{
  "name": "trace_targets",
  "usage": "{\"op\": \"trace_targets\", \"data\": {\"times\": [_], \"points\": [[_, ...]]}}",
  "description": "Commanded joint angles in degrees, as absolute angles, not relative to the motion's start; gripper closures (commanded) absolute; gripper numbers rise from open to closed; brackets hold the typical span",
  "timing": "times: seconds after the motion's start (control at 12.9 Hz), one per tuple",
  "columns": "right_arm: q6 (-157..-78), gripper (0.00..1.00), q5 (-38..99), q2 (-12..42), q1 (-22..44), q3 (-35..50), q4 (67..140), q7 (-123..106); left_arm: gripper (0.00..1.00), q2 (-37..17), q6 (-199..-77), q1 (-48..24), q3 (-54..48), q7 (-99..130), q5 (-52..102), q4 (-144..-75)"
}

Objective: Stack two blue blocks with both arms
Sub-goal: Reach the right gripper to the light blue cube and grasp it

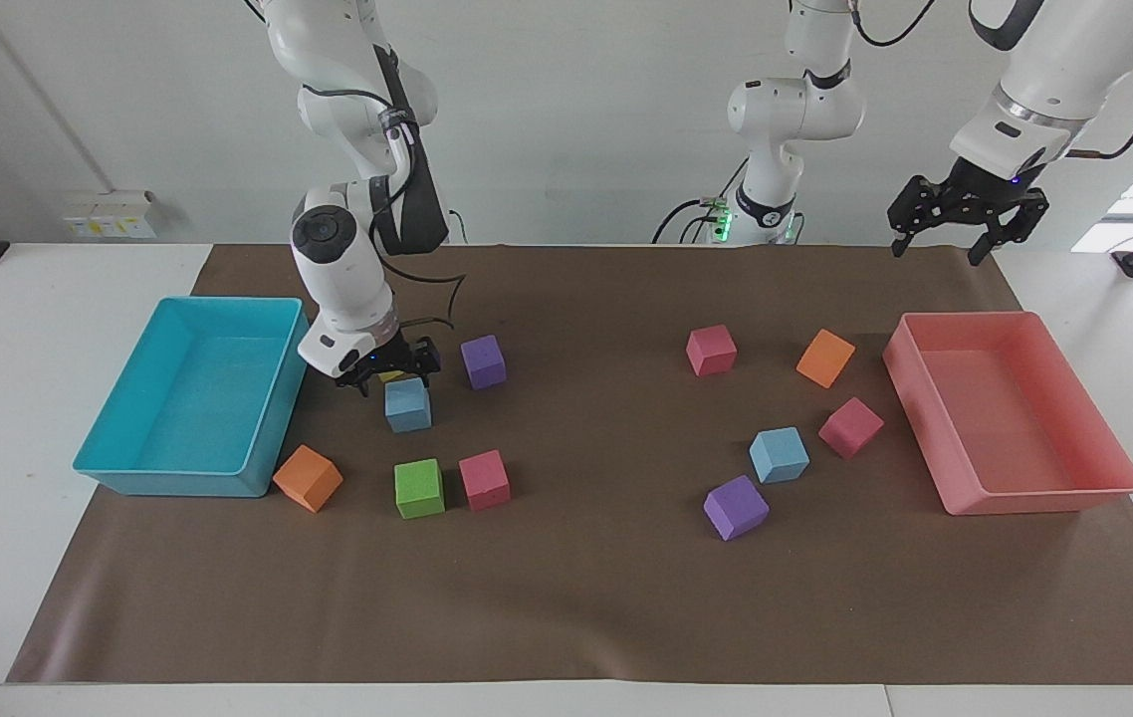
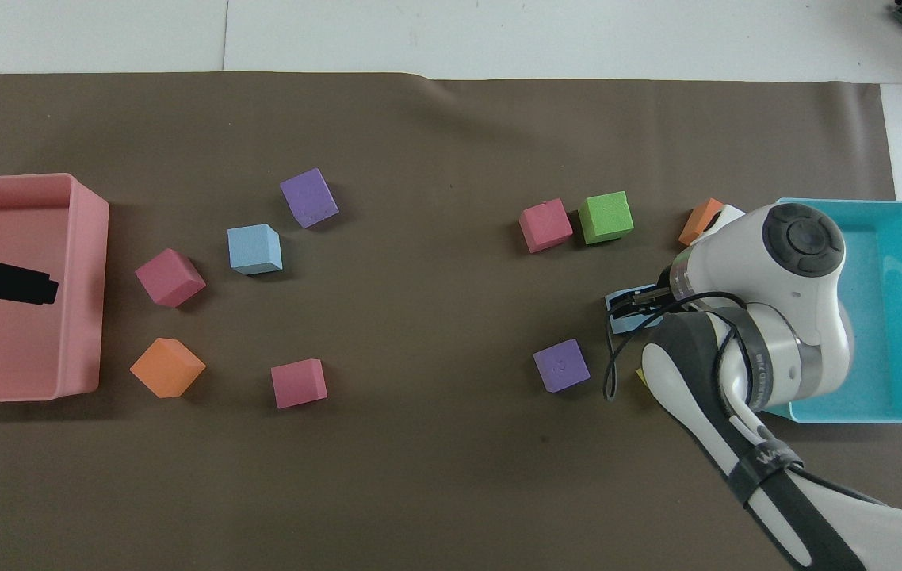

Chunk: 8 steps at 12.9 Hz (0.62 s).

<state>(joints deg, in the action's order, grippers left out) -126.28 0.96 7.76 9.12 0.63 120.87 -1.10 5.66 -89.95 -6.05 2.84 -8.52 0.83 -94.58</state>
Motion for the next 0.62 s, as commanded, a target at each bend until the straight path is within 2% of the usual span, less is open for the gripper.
{"op": "trace_targets", "data": {"times": [0.0,0.54], "points": [[-130.77,0.00,2.46,6.42,8.70,0.62,125.93,-3.78,0.00,5.54,-90.08,-5.71,2.64,-9.05,1.23,-93.96],[-134.56,0.00,2.46,7.91,9.05,0.70,129.29,-4.66,0.00,4.83,-94.74,-5.80,2.64,-8.79,1.58,-94.04]]}}
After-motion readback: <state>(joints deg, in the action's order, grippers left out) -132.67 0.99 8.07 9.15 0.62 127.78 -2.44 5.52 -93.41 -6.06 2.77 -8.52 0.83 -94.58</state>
